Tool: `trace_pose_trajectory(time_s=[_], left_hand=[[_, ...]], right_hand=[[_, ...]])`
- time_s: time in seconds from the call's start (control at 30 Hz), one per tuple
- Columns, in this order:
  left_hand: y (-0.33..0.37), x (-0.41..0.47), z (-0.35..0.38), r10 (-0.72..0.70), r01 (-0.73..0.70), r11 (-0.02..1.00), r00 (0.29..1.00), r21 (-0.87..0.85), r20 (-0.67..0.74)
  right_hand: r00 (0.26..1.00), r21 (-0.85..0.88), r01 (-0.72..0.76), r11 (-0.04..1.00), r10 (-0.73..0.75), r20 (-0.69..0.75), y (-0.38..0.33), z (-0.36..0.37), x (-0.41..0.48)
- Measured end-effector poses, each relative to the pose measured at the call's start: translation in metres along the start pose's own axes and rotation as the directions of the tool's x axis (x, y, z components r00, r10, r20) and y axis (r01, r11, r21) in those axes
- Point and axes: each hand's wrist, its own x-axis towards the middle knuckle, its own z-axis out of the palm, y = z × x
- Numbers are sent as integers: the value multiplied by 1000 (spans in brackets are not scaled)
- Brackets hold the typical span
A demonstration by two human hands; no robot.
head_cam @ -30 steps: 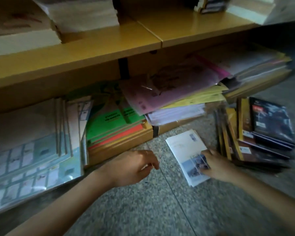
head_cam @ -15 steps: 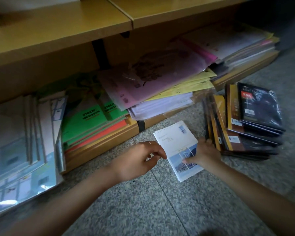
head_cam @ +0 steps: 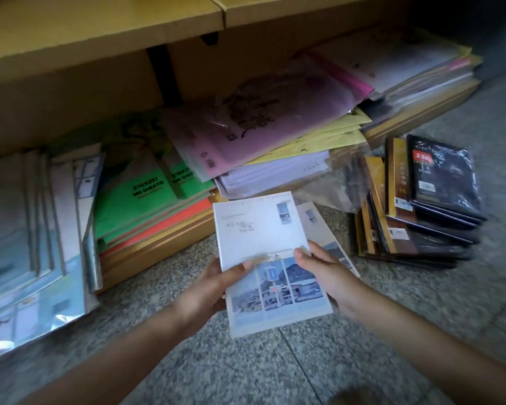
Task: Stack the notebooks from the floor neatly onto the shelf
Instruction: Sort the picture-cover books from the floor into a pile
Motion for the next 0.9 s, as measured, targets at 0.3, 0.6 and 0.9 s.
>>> trace_pose_trajectory(time_s=[0.3,0.6,0.9], left_hand=[[-9,-16,-23,65,-86,995,947,-54,-313],[8,-18,-30,133,-146,989,934,-14,-333],[20,-18,-29,133,-151,988,926,-22,-354]], right_hand=[[939,-897,-125,424,-241,-245,29,-30,60],[907,-890,-418,183,29,-420,19,-55,82],[858,-854,-507,115,-33,-513,18,-54,77]])
